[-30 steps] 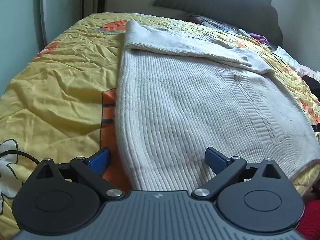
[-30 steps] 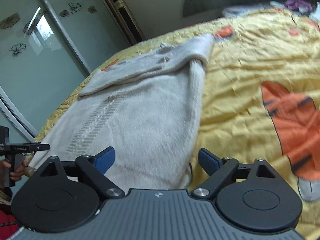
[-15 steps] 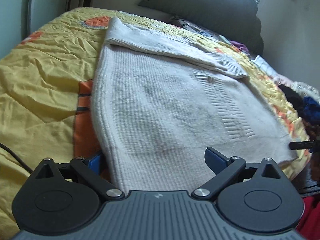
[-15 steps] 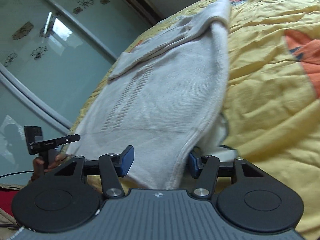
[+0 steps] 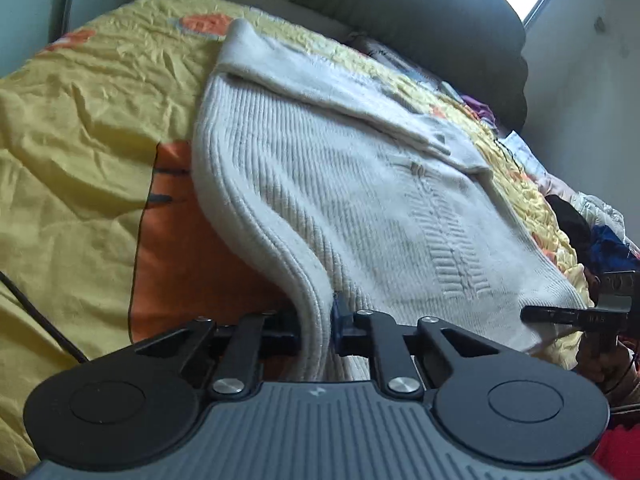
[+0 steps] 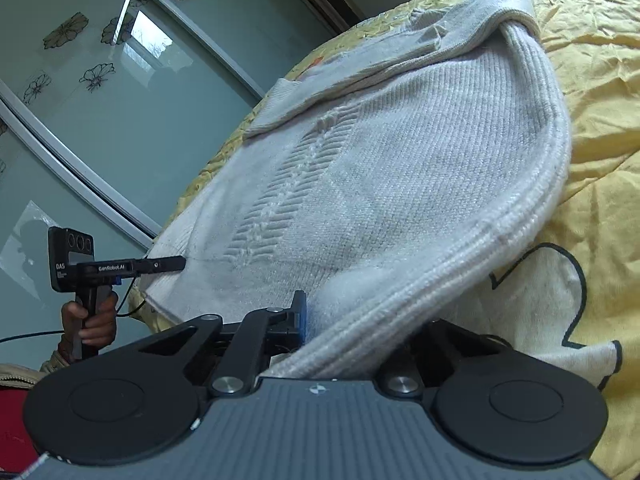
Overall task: Fold small clothes
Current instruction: 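Close the left gripper on the hem while the right gripper closes on the hem, then lift the hem with both grippers and fold it toward the collar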
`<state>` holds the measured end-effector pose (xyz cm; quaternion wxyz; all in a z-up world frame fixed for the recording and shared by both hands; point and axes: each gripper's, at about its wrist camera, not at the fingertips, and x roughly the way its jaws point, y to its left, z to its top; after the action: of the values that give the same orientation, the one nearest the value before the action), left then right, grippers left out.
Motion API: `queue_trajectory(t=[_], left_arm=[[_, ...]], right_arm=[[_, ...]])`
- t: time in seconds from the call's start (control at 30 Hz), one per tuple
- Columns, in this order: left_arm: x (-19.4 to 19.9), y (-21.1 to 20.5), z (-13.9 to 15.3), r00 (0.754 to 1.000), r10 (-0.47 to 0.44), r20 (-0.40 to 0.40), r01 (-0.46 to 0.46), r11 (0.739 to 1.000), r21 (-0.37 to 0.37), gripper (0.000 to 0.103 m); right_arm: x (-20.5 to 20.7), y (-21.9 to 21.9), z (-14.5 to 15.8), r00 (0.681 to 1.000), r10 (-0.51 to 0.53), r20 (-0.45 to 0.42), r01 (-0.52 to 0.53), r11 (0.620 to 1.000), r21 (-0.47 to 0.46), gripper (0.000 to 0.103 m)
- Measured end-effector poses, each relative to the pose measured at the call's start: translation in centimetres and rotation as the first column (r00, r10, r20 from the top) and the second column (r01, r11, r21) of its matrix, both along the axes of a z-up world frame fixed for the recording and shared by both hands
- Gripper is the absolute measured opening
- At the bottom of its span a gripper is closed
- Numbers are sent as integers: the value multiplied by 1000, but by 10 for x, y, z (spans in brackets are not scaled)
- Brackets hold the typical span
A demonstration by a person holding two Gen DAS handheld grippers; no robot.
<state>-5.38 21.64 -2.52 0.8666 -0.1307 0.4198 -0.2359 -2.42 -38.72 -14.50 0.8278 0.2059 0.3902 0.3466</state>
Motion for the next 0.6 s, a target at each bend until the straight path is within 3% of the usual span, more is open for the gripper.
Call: queue_trajectory(t=[0.2,0.4,0.6], left_arm=[[-1,-11,42,984,5,179,7,998,-67,14],[19,-23,67,971,47,235,-23,994,-105,14],[33,-34,73,958,76,275,-58,996,-73,14]], right_arm=[[1,-2,26,995,18,97,-18,1000,4,17],[19,-4,62,977,2,211,-2,1000,1,17],[45,-8,72,969,-78,233,79,997,6,17]])
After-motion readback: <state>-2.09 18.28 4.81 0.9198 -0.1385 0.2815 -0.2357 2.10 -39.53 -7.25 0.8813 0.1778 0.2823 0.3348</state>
